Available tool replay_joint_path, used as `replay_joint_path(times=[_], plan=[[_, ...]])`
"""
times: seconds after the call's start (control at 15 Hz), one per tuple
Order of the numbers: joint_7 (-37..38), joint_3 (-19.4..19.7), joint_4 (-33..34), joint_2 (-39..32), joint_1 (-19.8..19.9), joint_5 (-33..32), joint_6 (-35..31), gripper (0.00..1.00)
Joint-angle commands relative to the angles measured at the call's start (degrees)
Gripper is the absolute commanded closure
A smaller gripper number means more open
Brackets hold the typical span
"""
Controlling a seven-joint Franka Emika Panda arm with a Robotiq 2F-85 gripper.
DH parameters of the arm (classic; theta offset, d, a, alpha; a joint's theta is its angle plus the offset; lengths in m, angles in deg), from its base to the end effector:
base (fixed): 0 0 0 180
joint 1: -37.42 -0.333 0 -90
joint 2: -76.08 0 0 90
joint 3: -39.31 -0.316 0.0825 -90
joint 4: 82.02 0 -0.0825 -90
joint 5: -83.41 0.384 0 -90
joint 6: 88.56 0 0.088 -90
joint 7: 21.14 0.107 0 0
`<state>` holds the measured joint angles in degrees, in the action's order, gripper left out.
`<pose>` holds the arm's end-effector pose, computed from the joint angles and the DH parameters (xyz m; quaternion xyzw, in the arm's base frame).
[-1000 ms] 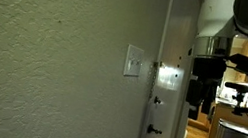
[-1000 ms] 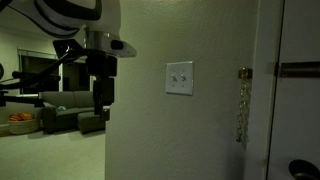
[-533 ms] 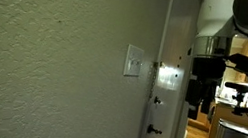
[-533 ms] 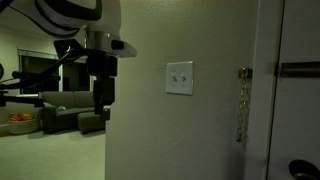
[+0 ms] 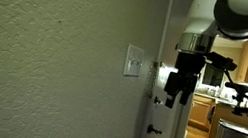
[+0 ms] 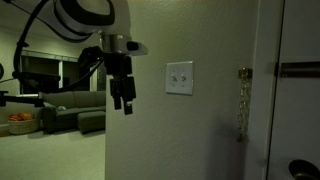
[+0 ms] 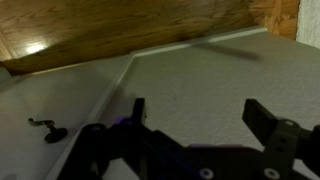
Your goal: Turn off the left light switch
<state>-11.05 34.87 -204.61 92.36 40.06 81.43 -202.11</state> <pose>0.4830 0.0159 0.5354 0.9954 -0.0671 0.0651 0.0205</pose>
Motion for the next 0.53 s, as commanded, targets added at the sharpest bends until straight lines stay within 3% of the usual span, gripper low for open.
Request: replay_joint_path(times=[0.0, 0.47], plan=[[-1.6, 1.0, 4.7, -3.8, -0.8, -1.0, -3.0, 0.0], [-5.9, 2.0, 12.1, -8.0, -1.0, -0.6, -7.2, 0.0]])
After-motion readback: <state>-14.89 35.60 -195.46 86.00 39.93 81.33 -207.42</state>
